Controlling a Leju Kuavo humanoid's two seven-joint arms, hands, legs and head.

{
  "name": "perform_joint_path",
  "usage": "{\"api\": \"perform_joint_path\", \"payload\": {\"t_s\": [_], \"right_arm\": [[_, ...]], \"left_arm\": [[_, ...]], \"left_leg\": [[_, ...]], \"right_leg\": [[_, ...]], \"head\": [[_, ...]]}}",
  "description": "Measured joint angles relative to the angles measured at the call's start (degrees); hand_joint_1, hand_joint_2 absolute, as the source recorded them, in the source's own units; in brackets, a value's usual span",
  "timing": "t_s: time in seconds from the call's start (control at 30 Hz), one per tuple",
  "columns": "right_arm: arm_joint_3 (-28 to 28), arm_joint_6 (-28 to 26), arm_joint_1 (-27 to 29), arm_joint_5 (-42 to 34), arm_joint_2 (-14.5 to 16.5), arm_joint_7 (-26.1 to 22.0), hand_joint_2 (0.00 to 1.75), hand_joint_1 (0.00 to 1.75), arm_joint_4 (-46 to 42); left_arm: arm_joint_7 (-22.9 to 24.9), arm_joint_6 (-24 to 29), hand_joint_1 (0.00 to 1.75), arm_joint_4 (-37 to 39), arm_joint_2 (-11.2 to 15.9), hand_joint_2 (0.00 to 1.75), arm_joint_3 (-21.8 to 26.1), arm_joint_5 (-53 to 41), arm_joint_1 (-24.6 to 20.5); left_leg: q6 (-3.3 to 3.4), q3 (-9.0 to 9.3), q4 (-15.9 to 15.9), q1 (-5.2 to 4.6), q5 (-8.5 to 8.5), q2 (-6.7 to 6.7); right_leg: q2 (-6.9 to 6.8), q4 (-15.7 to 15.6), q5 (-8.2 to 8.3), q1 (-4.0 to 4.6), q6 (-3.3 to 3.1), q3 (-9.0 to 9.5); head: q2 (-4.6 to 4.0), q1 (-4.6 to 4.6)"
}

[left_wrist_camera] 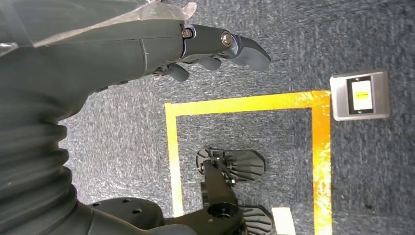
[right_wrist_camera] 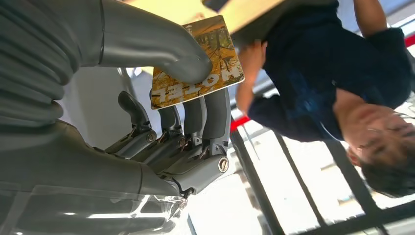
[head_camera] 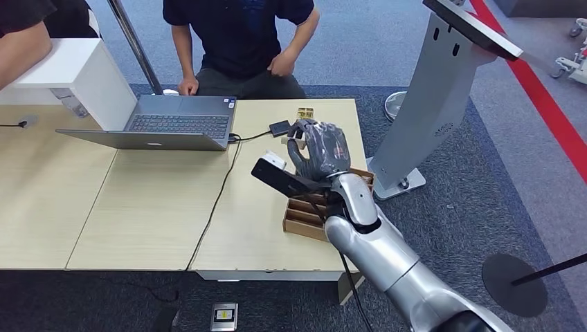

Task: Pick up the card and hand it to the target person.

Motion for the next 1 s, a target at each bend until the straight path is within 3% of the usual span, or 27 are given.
{"api": "perform_joint_path", "payload": {"t_s": [0.13,0.27,0.67,0.9,1.0], "right_arm": [[0.46,-3.54,-4.99,1.35,2.14,-4.25,1.75,1.41,9.39],[0.86,-6.11,-8.54,2.79,3.97,-5.27,1.75,1.41,17.21],[2.49,-11.02,-14.23,10.48,5.96,-1.31,1.75,1.41,31.52],[3.85,-10.52,-16.55,13.58,6.64,0.74,1.75,1.41,34.93],[4.13,-10.52,-17.12,13.61,6.98,0.41,1.75,0.35,35.73]], "left_arm": [[0.4,-0.28,0.0,0.01,-0.21,1.75,-0.02,-0.98,-0.82],[0.62,-0.4,0.0,0.04,-0.54,1.75,-0.07,-1.63,-1.16],[1.33,-0.91,0.0,0.13,-1.13,1.75,-0.18,-4.63,-1.32],[1.7,-0.91,0.0,0.14,-1.27,1.75,-0.18,-5.05,-1.59],[1.7,-0.91,0.0,0.15,-1.38,1.75,-0.18,-5.13,-1.61]], "left_leg": [[-0.02,0.0,0.0,0.0,0.01,-0.01],[-0.02,-0.02,0.0,0.0,0.01,-0.01],[-0.01,-0.01,0.02,-0.02,0.01,0.0],[-0.02,0.0,0.02,0.01,0.01,0.0],[-0.02,0.0,0.02,0.01,0.01,0.0]], "right_leg": [[0.0,0.01,0.0,0.0,0.0,0.0],[0.0,0.0,0.0,0.0,0.0,-0.01],[0.0,0.0,0.0,0.0,0.0,-0.03],[0.0,0.0,0.01,0.0,-0.01,-0.03],[0.0,0.0,0.0,0.0,-0.01,-0.03]], "head": [[0.0,0.0],[0.0,0.0],[0.01,0.0],[-0.01,0.0],[0.01,0.0]]}}
